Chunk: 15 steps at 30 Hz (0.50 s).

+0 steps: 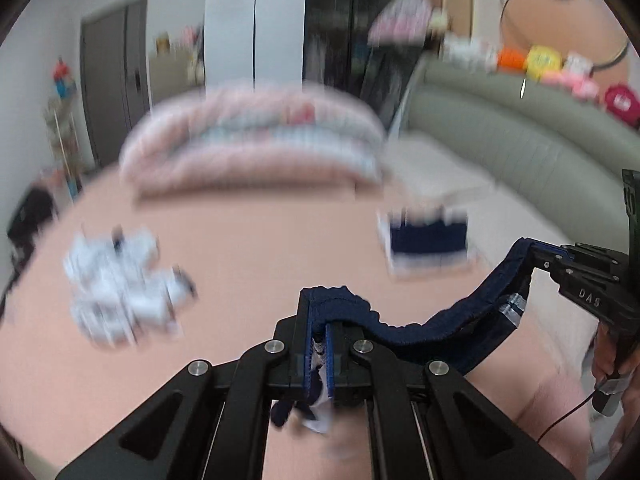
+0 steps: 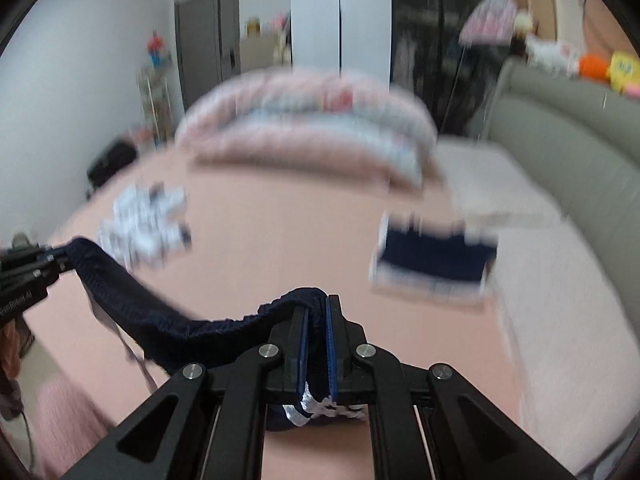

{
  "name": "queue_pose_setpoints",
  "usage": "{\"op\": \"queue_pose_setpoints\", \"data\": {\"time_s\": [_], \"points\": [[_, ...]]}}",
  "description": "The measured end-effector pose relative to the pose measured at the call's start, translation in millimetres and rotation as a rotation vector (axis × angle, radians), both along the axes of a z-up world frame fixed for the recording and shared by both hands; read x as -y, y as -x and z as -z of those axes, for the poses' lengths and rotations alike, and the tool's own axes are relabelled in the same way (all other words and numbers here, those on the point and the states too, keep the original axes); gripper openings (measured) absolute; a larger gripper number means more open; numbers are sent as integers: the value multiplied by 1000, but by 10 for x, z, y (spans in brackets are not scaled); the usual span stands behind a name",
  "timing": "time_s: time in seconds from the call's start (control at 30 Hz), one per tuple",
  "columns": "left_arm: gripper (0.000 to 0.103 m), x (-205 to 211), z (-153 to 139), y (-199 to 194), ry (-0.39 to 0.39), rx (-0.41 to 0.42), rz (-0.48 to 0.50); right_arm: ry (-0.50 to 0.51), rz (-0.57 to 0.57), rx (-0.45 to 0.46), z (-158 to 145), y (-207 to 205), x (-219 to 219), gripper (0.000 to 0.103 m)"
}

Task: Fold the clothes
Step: 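Lift the shorts by the waistband with both grippers and shake them flat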

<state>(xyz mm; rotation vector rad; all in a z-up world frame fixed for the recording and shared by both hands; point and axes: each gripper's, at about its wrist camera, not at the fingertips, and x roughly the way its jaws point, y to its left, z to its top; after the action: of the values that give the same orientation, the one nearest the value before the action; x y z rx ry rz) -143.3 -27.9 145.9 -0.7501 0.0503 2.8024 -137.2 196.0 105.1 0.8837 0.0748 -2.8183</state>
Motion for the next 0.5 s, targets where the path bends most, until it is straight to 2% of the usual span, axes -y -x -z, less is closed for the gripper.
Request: {"op": "queue_pose_setpoints", "data": {"time_s": [0.07, 0.1, 0.17, 0.2, 0.27, 0.4, 0.5], "points": [[4, 85, -344, -131, 2, -99, -13, 42, 3, -158, -527, -153, -38, 6], [4, 133, -415, -187, -6, -111, -15, 58, 8, -214, -714, -235, -65, 6], [4, 233, -444, -268, -29, -104, -13, 91, 6, -241, -826, -362, -148, 6], [4, 275, -330, -280, -47, -67, -5, 113, -3, -214, -754, -390, -180, 6], [4, 330, -6, -282, -70, 25, 5, 144, -16, -125, -450, -420, -210, 6], [4, 335, 1146, -121, -108, 348, -32, 136, 2, 135, 579, -429, -170, 6], [4, 255, 1683, -166, -92, 469, -54, 134, 25, 352, 1419, -453, -140, 6]]}}
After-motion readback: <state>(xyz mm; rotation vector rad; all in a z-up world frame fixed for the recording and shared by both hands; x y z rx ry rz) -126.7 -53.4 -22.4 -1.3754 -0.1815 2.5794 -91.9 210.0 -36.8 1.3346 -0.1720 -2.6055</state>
